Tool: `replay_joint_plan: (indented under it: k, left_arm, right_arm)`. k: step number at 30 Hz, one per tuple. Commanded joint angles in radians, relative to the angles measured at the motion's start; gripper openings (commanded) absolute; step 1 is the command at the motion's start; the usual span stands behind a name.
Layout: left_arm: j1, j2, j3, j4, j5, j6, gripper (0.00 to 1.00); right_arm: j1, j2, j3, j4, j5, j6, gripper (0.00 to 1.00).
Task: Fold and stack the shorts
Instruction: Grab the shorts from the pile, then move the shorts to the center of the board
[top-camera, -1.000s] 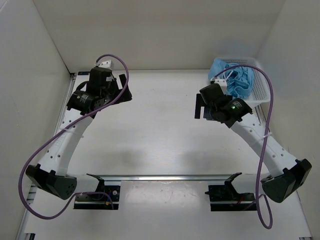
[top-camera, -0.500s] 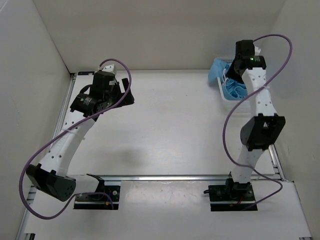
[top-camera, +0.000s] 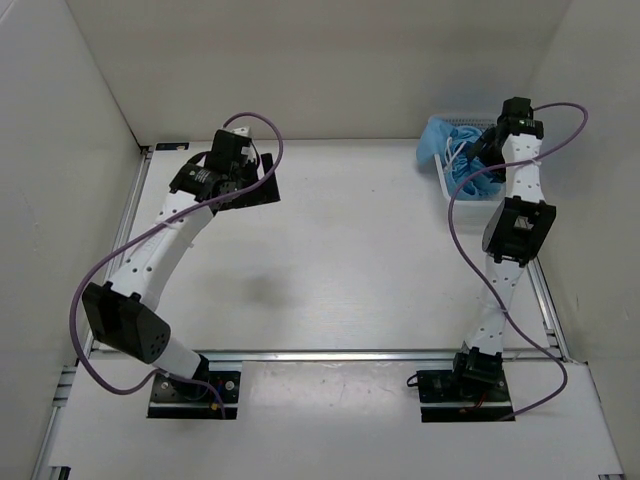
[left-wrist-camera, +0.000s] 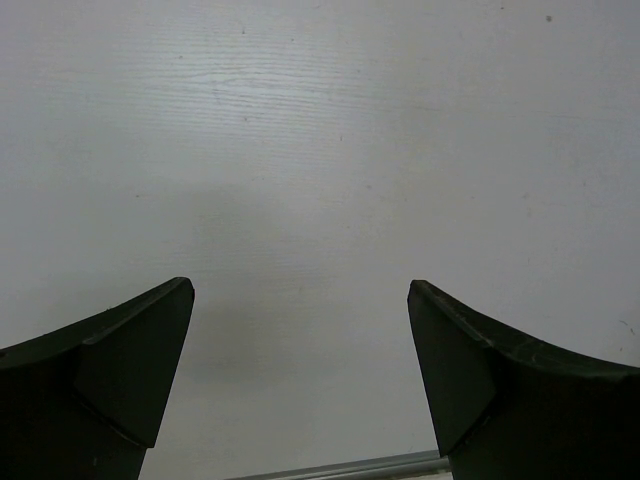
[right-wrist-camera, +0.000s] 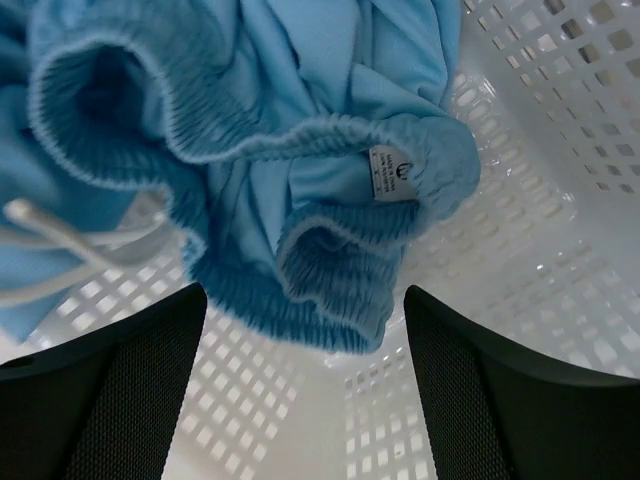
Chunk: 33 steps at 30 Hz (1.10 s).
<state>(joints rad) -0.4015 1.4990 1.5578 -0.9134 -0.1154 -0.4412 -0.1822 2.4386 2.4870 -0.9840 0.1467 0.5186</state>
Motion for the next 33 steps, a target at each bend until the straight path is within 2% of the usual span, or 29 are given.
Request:
replay_joint_plan:
  k: [1, 4, 7, 8, 9, 11, 12, 18, 21, 24, 27, 29, 30, 31, 33]
  left_arm:
    - [-0.003, 0.021, 0.067, -0.001, 0.000, 0.013, 1.00]
    - [-0.003, 0.058, 0.077, -0.001, 0.011, 0.013, 1.00]
    - [-0.003, 0.090, 0.096, -0.010, 0.011, 0.013, 1.00]
    - [-0.003, 0.090, 0.096, -0.021, 0.020, 0.013, 1.00]
    - [-0.003, 0.090, 0.107, -0.021, 0.020, 0.013, 1.00]
    - [-0.003, 0.090, 0.107, -0.021, 0.020, 0.013, 1.00]
    - [-0.003, 0.090, 0.107, -0.021, 0.020, 0.013, 1.00]
    - [-0.003, 0.069, 0.116, -0.031, 0.020, 0.002, 1.00]
    - [-0.003, 0.046, 0.105, -0.054, -0.007, -0.023, 1.00]
    - [0.036, 0.020, 0.105, -0.106, -0.029, -0.048, 1.00]
    - [0.123, -0.023, 0.105, -0.140, -0.003, -0.083, 1.00]
    - [0.173, -0.046, 0.105, -0.150, 0.069, -0.083, 1.00]
    - [0.194, -0.072, 0.105, -0.150, 0.085, -0.083, 1.00]
    - [0.234, -0.085, 0.116, -0.150, 0.106, -0.083, 1.00]
    - [0.291, -0.120, 0.134, -0.159, 0.115, -0.083, 1.00]
  right_arm:
    - [-0.010, 0.048, 0.053, 0.031, -0.067, 0.004, 0.84]
    - [-0.010, 0.091, 0.053, 0.050, -0.094, 0.015, 0.73]
    - [-0.010, 0.102, 0.039, 0.065, -0.095, 0.024, 0.52]
    - [-0.010, 0.102, 0.039, 0.065, -0.095, 0.024, 0.30]
    - [-0.010, 0.088, 0.039, 0.065, -0.095, 0.034, 0.19]
    - [-0.010, 0.033, 0.030, 0.074, -0.082, 0.043, 0.03]
    - [-0.010, 0.005, 0.030, 0.074, -0.066, 0.053, 0.00]
    - [0.018, -0.274, 0.111, 0.156, -0.127, 0.026, 0.00]
    - [0.046, -0.447, 0.141, 0.197, -0.229, -0.006, 0.00]
    - [0.102, -0.583, 0.081, 0.261, -0.359, -0.015, 0.00]
    - [0.216, -0.686, 0.052, 0.314, -0.446, -0.066, 0.00]
    - [0.361, -0.728, 0.027, 0.327, -0.456, -0.109, 0.00]
    - [0.418, -0.746, 0.013, 0.327, -0.431, -0.152, 0.00]
    - [0.529, -0.778, -0.009, 0.337, -0.418, -0.172, 0.00]
    - [0.633, -0.812, -0.039, 0.326, -0.382, -0.215, 0.00]
